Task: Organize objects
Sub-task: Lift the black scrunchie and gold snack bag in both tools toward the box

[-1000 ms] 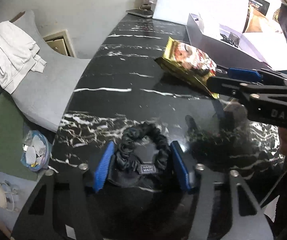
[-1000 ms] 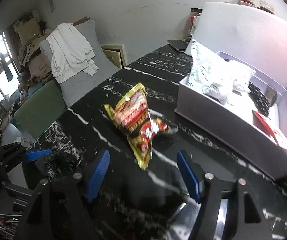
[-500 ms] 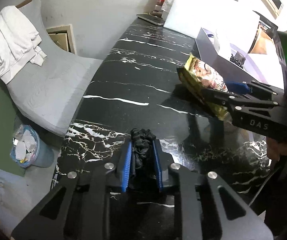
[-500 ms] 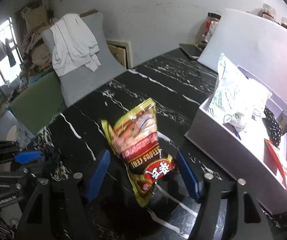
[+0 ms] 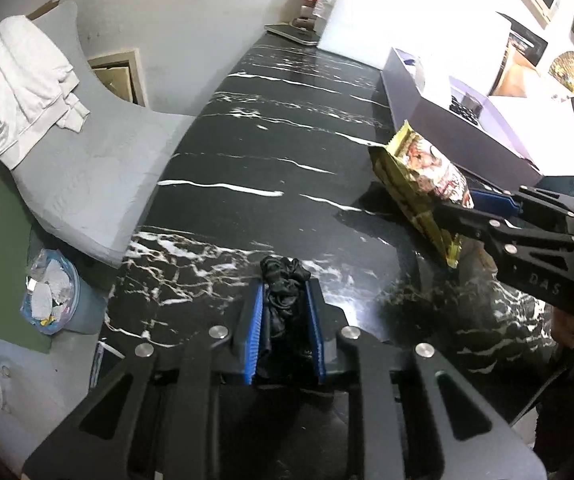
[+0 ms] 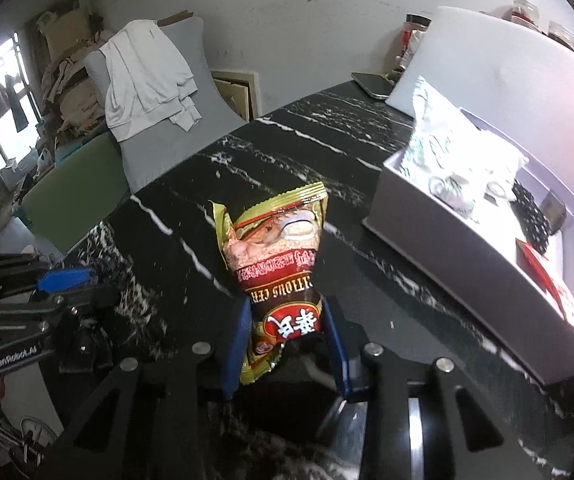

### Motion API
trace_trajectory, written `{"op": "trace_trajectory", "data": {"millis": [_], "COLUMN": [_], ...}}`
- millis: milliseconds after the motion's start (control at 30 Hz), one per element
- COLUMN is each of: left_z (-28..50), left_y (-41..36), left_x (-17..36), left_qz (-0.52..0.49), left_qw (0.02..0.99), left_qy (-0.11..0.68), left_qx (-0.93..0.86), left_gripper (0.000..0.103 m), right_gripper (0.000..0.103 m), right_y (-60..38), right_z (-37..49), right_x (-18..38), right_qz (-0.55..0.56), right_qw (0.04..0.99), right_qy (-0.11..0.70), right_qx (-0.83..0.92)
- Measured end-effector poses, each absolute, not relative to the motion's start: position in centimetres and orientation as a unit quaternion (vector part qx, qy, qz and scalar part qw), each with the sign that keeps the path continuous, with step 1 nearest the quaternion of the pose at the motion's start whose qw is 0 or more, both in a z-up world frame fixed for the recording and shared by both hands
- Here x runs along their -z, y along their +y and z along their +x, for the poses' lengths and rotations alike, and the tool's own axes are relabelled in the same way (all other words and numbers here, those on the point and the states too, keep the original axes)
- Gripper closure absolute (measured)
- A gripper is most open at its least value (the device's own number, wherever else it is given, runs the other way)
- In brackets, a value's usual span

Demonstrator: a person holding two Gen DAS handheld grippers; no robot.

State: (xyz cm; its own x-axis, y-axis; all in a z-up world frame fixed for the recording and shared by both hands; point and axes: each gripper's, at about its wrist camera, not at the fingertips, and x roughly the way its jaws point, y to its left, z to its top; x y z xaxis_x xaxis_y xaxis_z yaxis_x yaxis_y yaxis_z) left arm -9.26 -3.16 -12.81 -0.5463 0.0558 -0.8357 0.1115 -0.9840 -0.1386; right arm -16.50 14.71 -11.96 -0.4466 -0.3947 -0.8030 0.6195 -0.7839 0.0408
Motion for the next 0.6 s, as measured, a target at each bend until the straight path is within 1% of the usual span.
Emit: {"op": "trace_trajectory", "data": {"millis": [333,600], "left_z": [-10.0,-10.6], "left_y": [1.5,6.1], "left_x": [13.0,12.9], "left_qz": [0.480,0.484], "left_qw": [-0.039,-0.085], "left_qy": [0.062,0.028], "left_qx": [0.874,0.870], "left_gripper": [0.083,0.083], "right_gripper": [0.067,0.067], "right_y": [18.8,23.3], "right_z": [-12.9,-10.6], "right_x": [11.7,11.6], "right_qz": [0.447,0.456], "right_qw": [0.273,0.229], "right_qy": [0.124,0.102], "right_qx": [0.843,0.854]}}
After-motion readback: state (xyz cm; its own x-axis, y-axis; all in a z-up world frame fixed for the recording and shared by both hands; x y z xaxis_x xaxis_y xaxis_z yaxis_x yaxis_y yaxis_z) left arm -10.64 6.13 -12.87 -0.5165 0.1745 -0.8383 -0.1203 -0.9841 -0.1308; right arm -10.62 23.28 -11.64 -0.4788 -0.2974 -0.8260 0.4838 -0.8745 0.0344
